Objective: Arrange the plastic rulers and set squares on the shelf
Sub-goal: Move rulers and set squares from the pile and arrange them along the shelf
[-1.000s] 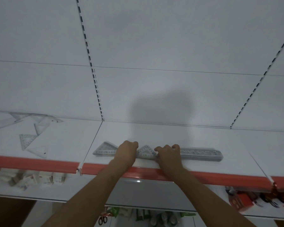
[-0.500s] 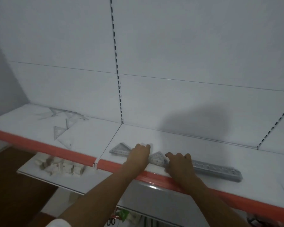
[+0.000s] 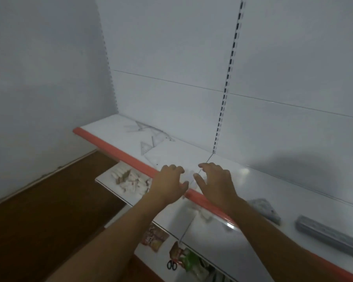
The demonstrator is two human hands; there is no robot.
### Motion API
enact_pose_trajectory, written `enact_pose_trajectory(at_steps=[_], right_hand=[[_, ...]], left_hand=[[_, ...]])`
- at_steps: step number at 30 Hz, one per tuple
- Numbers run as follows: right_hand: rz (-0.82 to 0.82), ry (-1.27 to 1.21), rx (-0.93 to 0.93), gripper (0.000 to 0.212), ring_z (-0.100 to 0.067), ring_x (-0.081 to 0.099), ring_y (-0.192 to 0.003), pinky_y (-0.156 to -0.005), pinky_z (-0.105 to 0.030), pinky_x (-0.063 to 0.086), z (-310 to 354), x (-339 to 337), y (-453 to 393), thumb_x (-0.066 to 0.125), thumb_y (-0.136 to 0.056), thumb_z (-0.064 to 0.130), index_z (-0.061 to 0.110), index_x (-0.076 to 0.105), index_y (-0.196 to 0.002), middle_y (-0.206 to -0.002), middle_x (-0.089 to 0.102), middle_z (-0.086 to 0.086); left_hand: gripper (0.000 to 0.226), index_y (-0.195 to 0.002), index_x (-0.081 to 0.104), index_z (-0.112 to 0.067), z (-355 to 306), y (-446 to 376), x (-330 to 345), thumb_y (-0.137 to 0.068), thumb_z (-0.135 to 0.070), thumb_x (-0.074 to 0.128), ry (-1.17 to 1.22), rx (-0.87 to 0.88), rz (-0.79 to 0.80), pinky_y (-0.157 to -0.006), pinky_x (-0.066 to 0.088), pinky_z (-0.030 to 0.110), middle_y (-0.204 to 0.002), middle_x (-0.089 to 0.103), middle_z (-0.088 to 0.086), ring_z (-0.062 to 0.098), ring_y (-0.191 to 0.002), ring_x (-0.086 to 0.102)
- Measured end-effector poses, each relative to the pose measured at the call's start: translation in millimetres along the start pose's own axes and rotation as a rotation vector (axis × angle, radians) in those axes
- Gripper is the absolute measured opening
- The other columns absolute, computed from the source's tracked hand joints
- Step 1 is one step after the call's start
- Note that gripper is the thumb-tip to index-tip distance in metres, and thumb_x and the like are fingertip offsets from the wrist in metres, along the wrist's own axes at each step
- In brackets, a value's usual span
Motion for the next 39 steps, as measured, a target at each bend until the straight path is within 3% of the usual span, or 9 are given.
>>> enact_pose_trajectory(at_steps=[2, 6, 10, 18, 23, 28, 34, 39], right_hand=[[0.036, -0.003, -0.046, 0.058, -0.017, 0.053, -0.116, -0.098, -0.035, 0.033, 45.2, 17.0, -18.6, 0.030, -0.089, 0.056, 0.022, 0.054, -0.129, -0.128, 0.059, 0.003], [0.128, 0.011, -0.191, 0.046, -0.018, 0.047, -0.123, -0.101, -0.036, 0.030, 139.5, 55.7, -54.8, 0.038, -0.097, 0.048, 0.023, 0.048, -0.134, -0.135, 0.053, 0.003], [0.193, -0.027, -0.295, 0.047, -0.017, 0.045, -0.125, -0.106, -0.037, 0.029, 228.7, 96.1, -74.6, 0.037, -0.096, 0.050, 0.025, 0.046, -0.135, -0.137, 0.050, 0.003], [0.354, -0.050, -0.490, 0.052, -0.015, 0.032, -0.137, -0.113, -0.040, 0.020, 346.6, 167.6, -99.3, 0.033, -0.097, 0.054, 0.029, 0.037, -0.142, -0.149, 0.037, 0.005], [0.373, -0.051, -0.536, 0.053, -0.016, 0.032, -0.137, -0.113, -0.039, 0.020, 381.0, 220.0, -139.5, 0.035, -0.096, 0.055, 0.029, 0.037, -0.142, -0.148, 0.039, 0.005], [0.387, -0.103, -0.555, 0.052, -0.017, 0.034, -0.136, -0.113, -0.040, 0.020, 400.2, 262.1, -204.1, 0.034, -0.096, 0.054, 0.027, 0.039, -0.141, -0.146, 0.041, 0.003], [0.327, -0.132, -0.542, 0.050, -0.018, 0.038, -0.134, -0.113, -0.040, 0.020, 401.4, 287.0, -285.7, 0.036, -0.097, 0.053, 0.027, 0.043, -0.139, -0.143, 0.045, 0.004], [0.315, -0.092, -0.414, 0.048, -0.018, 0.040, -0.131, -0.112, -0.040, 0.022, 373.6, 301.5, -333.9, 0.035, -0.097, 0.051, 0.025, 0.043, -0.136, -0.142, 0.046, 0.002]], left_hand=[[0.050, -0.132, 0.050, -0.025, 43.3, 12.6, -16.9, -0.089, -0.050, 0.052, -0.009, -0.054, -0.023, -0.095, 0.044, 0.034, -0.131, 0.055, -0.002, 0.019, -0.118, 0.050], [0.053, -0.135, 0.046, -0.028, 135.9, 46.7, -55.4, -0.089, -0.054, 0.049, -0.009, -0.195, -0.046, -0.102, 0.042, 0.042, -0.139, 0.050, -0.003, 0.020, -0.125, 0.046], [0.053, -0.136, 0.044, -0.027, 221.7, 86.9, -87.8, -0.090, -0.052, 0.049, -0.046, -0.350, -0.057, -0.103, 0.041, 0.044, -0.143, 0.045, -0.002, 0.020, -0.129, 0.041], [0.054, -0.139, 0.041, -0.025, 329.8, 135.7, -107.9, -0.092, -0.049, 0.051, -0.053, -0.619, -0.022, -0.111, 0.033, 0.045, -0.147, 0.041, 0.000, 0.022, -0.136, 0.034], [0.061, -0.146, 0.034, -0.024, 387.5, 127.8, -111.3, -0.093, -0.050, 0.050, -0.066, -0.705, 0.008, -0.115, 0.028, 0.047, -0.152, 0.034, 0.002, 0.024, -0.142, 0.026], [0.063, -0.145, 0.035, -0.024, 444.2, 78.9, -118.5, -0.091, -0.054, 0.048, -0.109, -0.722, 0.020, -0.112, 0.031, 0.045, -0.150, 0.036, 0.002, 0.024, -0.139, 0.029], [0.052, -0.140, 0.040, -0.023, 482.7, -10.9, -128.4, -0.094, -0.046, 0.048, -0.119, -0.650, -0.029, -0.105, 0.036, 0.042, -0.140, 0.046, 0.002, 0.023, -0.130, 0.038], [0.042, -0.134, 0.046, -0.024, 486.2, -82.4, -112.3, -0.096, -0.041, 0.046, -0.084, -0.554, -0.036, -0.101, 0.038, 0.035, -0.135, 0.050, -0.001, 0.018, -0.122, 0.043]])
Point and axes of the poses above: each hand's wrist, its own y-axis away from the middle knuckle, its own x-axis out of the palm, z = x × y, the point moved 1 cm from there along -y, towards the middle knuckle
